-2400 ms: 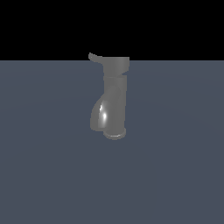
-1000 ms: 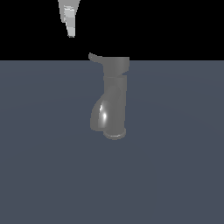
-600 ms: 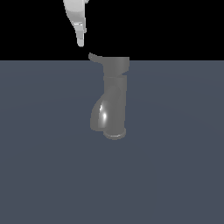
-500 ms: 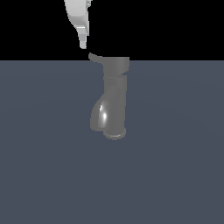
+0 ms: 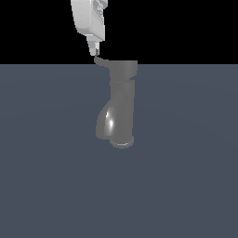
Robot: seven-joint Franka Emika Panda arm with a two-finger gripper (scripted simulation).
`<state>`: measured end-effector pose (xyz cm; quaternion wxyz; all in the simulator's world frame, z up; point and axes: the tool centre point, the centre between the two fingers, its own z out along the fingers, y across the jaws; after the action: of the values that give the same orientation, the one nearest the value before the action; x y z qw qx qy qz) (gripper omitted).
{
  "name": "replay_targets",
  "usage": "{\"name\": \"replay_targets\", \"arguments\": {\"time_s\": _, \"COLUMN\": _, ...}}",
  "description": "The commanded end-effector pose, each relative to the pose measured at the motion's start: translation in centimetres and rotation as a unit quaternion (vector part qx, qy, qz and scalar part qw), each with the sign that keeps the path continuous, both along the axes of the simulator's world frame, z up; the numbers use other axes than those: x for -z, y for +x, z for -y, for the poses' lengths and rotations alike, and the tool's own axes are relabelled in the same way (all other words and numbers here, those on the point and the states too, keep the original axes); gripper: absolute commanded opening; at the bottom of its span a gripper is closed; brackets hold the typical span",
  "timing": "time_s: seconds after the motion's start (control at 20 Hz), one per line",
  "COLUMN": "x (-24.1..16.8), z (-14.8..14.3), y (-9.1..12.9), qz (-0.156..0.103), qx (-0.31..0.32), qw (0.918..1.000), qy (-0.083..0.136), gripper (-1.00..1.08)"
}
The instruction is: Turn on the faucet by rotating a designated handle.
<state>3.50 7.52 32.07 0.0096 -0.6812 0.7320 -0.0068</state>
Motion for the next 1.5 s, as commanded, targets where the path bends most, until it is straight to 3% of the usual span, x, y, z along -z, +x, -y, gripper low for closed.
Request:
{"name": "replay_targets", "arguments": {"time_s": 0.0, "x": 1.8, "z": 2.0, "y": 0.5, "qz": -0.012, "qx": 0.031, "qw": 0.9994, "qy": -0.001, "gripper": -1.00}}
{"name": "replay_targets", "arguments": {"time_s": 0.75, "x": 2.4, "z": 3.1, "y": 1.4, "qz": -0.012, "qx": 0.065, "qw": 0.9978, "qy": -0.001, "gripper": -1.00}}
{"name": "replay_targets", "arguments": {"time_s": 0.8, "x": -0.1, "z": 0.6, "y": 1.6, "qz": 0.008, "qx": 0.048, "qw": 0.9988, "qy": 0.002, "gripper": -1.00}}
{"name": "replay_targets", "arguments": {"time_s": 1.45, "x": 1.6, "z": 0.3, "y": -2.5, "qz": -0.005, "qx": 0.059, "qw": 0.9982, "qy": 0.000, "gripper": -1.00}}
